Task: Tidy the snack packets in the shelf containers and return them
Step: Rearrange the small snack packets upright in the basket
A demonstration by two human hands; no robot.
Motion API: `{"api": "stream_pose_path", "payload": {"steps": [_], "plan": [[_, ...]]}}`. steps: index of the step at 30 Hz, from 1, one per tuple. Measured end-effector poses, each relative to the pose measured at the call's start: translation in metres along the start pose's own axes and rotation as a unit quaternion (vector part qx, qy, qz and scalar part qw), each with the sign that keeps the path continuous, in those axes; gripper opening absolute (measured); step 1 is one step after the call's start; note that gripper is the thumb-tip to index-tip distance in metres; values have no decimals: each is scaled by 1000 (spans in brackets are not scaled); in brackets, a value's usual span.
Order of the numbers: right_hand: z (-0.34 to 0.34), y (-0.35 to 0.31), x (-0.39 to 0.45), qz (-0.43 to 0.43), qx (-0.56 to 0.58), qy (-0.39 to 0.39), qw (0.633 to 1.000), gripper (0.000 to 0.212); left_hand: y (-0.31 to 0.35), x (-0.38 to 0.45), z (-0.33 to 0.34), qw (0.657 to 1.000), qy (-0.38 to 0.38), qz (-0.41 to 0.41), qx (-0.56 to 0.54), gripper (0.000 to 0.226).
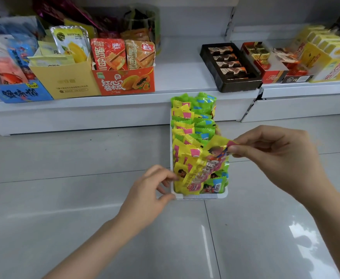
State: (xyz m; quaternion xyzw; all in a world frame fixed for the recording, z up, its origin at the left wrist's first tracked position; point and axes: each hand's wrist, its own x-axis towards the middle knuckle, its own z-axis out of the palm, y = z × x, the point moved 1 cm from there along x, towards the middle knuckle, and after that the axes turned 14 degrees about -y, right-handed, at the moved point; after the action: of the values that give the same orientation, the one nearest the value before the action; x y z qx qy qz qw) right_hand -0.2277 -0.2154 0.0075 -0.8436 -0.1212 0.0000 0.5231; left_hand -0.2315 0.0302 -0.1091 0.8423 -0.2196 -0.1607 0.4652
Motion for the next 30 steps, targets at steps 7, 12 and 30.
{"api": "stream_pose_path", "payload": {"steps": [7, 12, 30], "plan": [[0, 3, -1, -19, -31, 34, 999, 7, -12, 36, -5, 999, 42, -33, 2, 16], [22, 13, -12, -66, -88, 35, 993, 9, -17, 53, -20, 990, -32, -72, -120, 19], [78, 50, -1, 0, -270, -59, 961, 18, -13, 47, -19, 973, 25, -48, -224, 17]]}}
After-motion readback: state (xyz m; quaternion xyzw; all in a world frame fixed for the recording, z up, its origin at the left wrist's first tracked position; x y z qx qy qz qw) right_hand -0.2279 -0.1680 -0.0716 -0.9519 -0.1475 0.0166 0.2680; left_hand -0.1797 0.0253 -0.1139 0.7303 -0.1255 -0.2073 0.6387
